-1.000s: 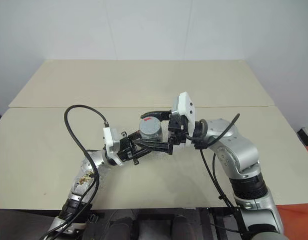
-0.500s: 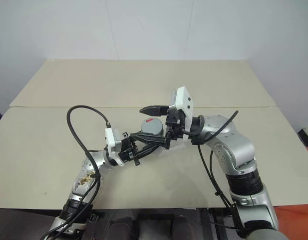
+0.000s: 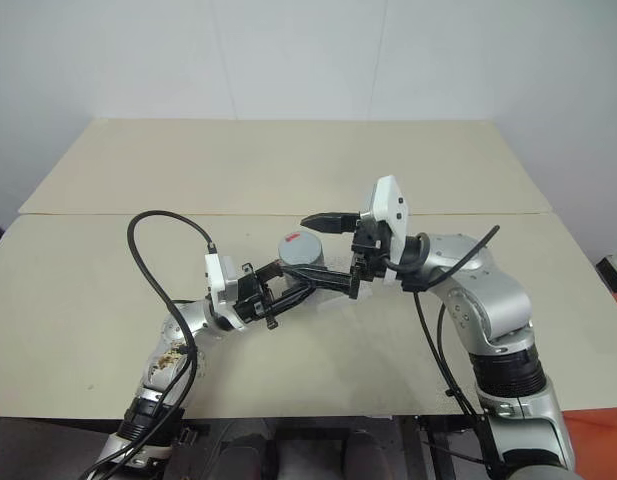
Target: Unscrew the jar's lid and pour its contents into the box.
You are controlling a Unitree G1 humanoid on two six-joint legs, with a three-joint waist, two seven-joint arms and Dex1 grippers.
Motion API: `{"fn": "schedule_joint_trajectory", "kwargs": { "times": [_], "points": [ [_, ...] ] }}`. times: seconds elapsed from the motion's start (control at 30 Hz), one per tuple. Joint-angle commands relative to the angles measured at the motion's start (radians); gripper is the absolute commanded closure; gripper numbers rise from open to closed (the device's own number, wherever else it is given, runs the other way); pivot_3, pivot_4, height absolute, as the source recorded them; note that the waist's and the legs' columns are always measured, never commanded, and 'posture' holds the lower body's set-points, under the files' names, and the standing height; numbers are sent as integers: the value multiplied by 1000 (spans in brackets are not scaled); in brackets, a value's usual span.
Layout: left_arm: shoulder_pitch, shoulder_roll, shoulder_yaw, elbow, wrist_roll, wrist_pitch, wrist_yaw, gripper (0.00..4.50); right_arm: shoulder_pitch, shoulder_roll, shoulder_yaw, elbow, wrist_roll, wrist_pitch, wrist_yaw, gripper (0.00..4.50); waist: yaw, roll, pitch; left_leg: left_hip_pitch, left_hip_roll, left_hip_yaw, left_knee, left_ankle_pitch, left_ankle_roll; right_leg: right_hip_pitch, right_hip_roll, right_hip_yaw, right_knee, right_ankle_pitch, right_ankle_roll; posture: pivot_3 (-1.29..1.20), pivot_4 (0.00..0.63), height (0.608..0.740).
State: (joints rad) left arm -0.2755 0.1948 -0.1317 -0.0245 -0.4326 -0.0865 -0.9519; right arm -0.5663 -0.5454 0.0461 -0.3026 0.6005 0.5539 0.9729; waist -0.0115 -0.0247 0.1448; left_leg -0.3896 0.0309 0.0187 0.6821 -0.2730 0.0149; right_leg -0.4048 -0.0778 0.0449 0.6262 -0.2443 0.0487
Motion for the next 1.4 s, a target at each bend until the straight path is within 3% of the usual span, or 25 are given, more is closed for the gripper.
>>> {"fn": "schedule_joint_trajectory", "kwargs": {
  "times": [0.03, 1.0, 1.4],
  "points": [
    [-10, 1, 11, -38, -17, -10, -2, 2496, 9, -18, -49, -31, 9, -25, -7, 50, 0, 0, 0, 0, 0, 0, 0, 0, 0, 0, 0, 0, 0, 0, 0, 0, 150, 740],
    [-14, 9, 18, -20, -14, -16, -19, 2496, 111, -133, -145, -70, 64, -30, 72, 50, 1, 0, 0, 0, 0, 0, 0, 0, 0, 0, 0, 0, 0, 0, 0, 0, 150, 740],
    [-19, -4, 6, -10, 12, -37, -9, 2496, 22, -39, -62, -163, 115, 66, -67, 50, 0, 0, 0, 0, 0, 0, 0, 0, 0, 0, 0, 0, 0, 0, 0, 0, 150, 740]
  ]
}}
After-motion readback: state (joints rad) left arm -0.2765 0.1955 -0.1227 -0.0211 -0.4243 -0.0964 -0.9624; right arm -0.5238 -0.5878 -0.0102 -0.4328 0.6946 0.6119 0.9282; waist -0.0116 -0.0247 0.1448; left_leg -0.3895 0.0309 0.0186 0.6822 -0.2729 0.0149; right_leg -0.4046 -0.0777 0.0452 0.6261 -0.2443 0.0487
